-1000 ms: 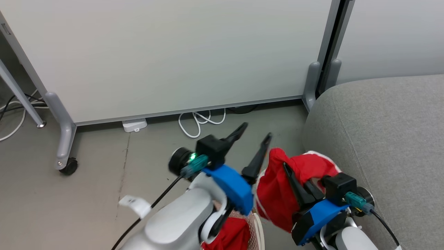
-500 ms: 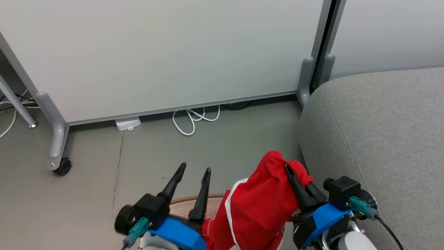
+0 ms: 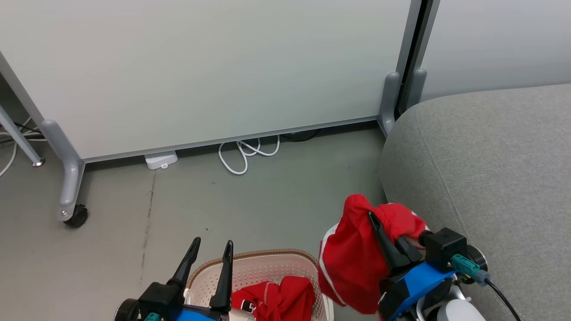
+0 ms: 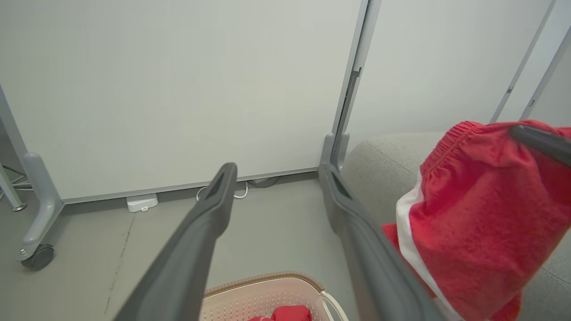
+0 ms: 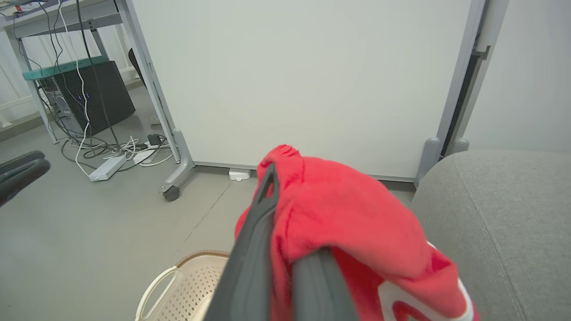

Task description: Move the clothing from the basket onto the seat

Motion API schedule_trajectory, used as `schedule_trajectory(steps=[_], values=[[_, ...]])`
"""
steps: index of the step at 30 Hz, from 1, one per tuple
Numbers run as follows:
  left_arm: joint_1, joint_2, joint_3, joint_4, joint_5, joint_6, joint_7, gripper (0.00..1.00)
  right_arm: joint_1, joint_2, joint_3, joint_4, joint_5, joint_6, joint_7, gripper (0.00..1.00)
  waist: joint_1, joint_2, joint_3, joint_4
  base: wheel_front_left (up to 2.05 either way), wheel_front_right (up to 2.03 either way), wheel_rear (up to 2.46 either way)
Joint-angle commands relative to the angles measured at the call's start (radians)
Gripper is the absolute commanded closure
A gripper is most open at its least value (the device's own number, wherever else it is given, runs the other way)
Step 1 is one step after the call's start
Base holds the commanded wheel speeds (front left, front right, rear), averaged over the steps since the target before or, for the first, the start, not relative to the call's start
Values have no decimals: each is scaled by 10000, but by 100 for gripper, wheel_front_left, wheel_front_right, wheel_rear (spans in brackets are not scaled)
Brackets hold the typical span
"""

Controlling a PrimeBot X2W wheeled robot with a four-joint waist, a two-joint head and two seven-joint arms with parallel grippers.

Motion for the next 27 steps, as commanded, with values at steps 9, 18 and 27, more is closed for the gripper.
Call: schedule_trajectory(steps=[9, 18, 27], values=[[250, -407, 542, 202, 665, -509, -26, 0, -1, -21, 8, -78, 83, 5, 40, 100, 0, 0, 64, -480, 0, 0, 0], [169, -634, 744, 330, 935, -763, -26, 0, -66, -21, 86, -98, 65, 5, 66, 100, 0, 0, 258, -1878, 0, 0, 0], [-136, -721, 742, 331, 1172, -890, -27, 0, -210, -21, 121, -72, 135, 5, -28, 100, 0, 0, 632, -3459, 0, 0, 0]])
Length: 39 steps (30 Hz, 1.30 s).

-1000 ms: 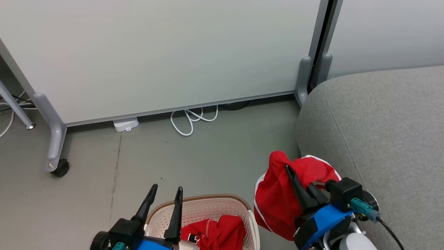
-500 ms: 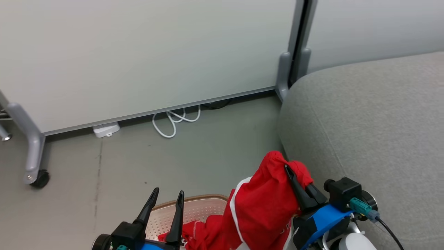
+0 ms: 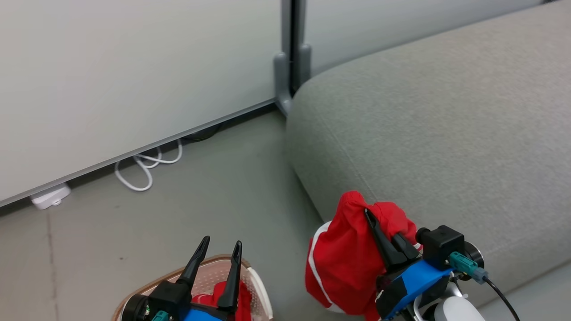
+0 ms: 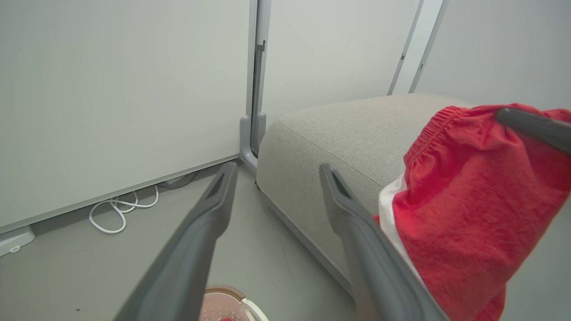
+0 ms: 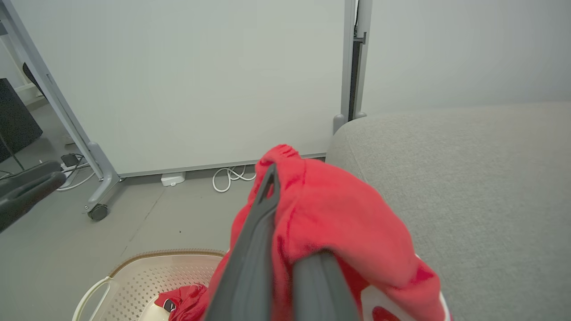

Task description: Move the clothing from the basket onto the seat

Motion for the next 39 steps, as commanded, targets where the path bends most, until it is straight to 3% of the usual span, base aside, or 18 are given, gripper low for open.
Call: schedule_trajectory(steps=[1, 11, 30, 39], values=[[-211, 14, -32, 13, 77, -32, -28, 0, -111, -21, -4, -9, 63, 7, -24, 100, 0, 0, 192, -539, 0, 0, 0], [-286, -29, -64, 10, 157, -102, -27, 0, -125, -20, -1, 79, 123, 8, -184, 100, 0, 0, 304, -1896, 0, 0, 0], [-959, 302, -799, 253, -104, -117, -27, 0, -84, -15, -513, 67, 294, 7, -549, 100, 0, 0, 713, -2055, 0, 0, 0], [-852, 603, -653, -329, -9, -90, -27, 0, -1937, -22, -1194, 595, 680, 7, -376, 100, 0, 0, 1508, -1909, 0, 0, 0]])
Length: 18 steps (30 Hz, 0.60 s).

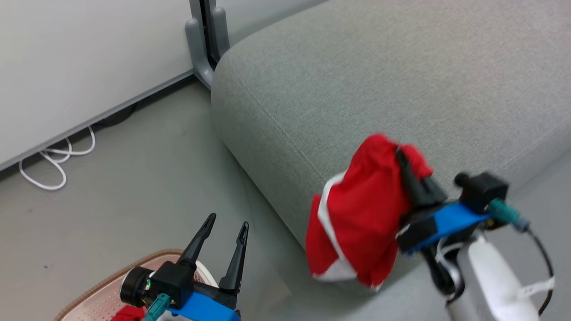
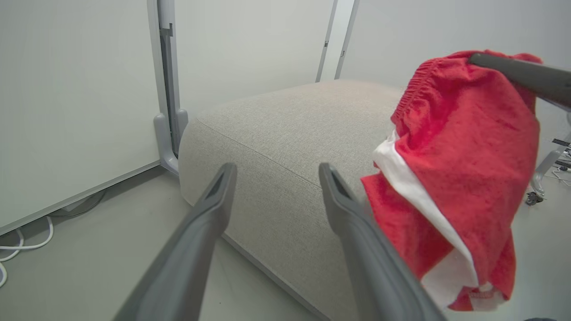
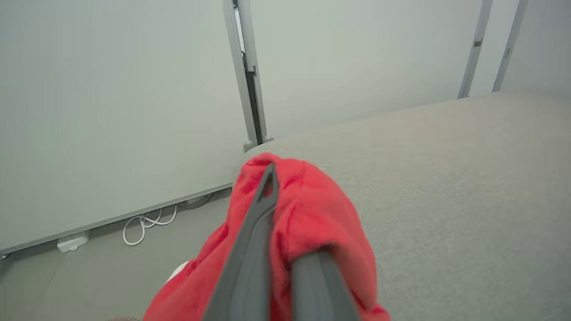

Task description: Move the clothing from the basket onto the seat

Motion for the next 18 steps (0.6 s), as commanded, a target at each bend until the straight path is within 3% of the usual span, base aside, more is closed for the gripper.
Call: schedule_trajectory(steps=[1, 9, 18], values=[[-168, 161, -56, -146, 46, -6, -30, 0, -575, -15, -298, 109, -10, 5, -7, 100, 0, 0, 431, 210, 0, 0, 0], [-678, 704, -345, -718, 111, -7, -29, 0, -3175, -124, -2102, 1069, 230, 5, -19, 100, 0, 0, 1740, 765, 0, 0, 0], [-1357, 1520, -634, -1834, 388, -6, -26, 0, -5588, -1272, -4033, 2053, 287, 5, -436, 100, 0, 0, 3530, 1419, 0, 0, 0]])
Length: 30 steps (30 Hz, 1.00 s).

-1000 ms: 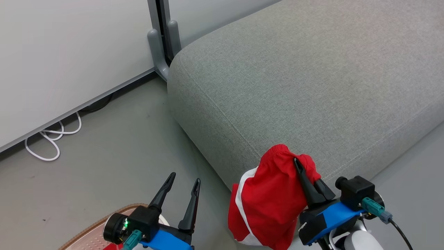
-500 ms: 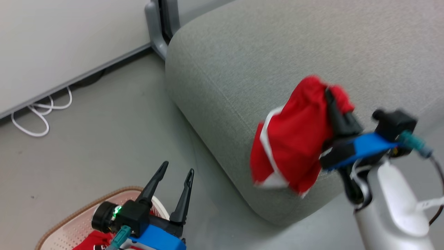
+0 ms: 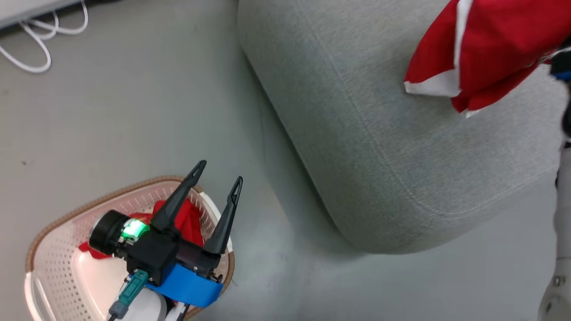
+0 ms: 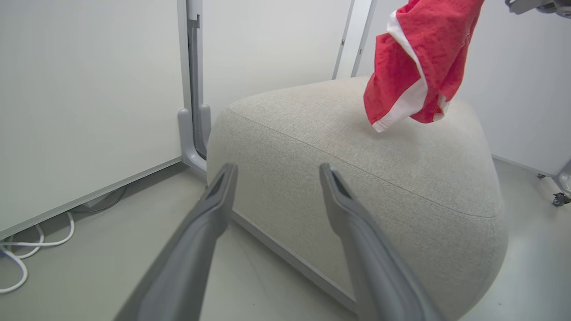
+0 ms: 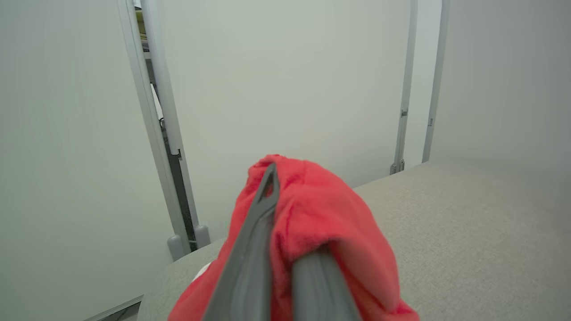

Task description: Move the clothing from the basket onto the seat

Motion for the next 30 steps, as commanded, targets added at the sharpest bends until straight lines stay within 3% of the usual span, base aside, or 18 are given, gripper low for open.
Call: schedule_trajectory(steps=[1, 9, 17, 23, 25, 26, 27, 30], values=[[-205, 120, 19, -265, 81, 3, -20, 0, -398, -101, -251, 136, -39, 5, -153, 100, -2, 0, 860, 403, 0, 0, 0], [-506, 432, -91, -1203, 338, 72, 69, 0, -1225, -704, -1002, 1567, -31, 5, -596, 100, -2, 0, 2005, 1003, 0, 0, 0], [-499, 454, -109, -1178, 188, 136, 92, 0, -1081, -629, -1527, 3067, -436, 5, -705, 100, -2, 0, 2076, 1282, 0, 0, 0], [-563, 361, -207, -913, 86, 124, 49, 0, -1002, -669, -1575, 3495, -704, 5, -751, 100, -2, 0, 1876, 1368, 0, 0, 0], [-586, 316, -245, -819, 11, 116, 35, 0, -872, -779, -1622, 3559, -754, 5, -758, 56, -2, 0, 1779, 1401, 0, 0, 0], [-602, 294, -269, -762, -13, 111, 24, 0, -823, -794, -1633, 3586, -776, 5, -760, 18, -2, 0, 1724, 1418, 0, 0, 0], [-615, 270, -292, -701, -36, 106, 14, 0, -778, -794, -1650, 3617, -763, 5, -762, 0, -2, 0, 1668, 1428, 0, 0, 0], [-603, 198, -345, -485, -119, 96, -9, 0, -659, -827, -1547, 3726, -724, 5, -758, 0, -2, 0, 1459, 1447, 0, 0, 0]])
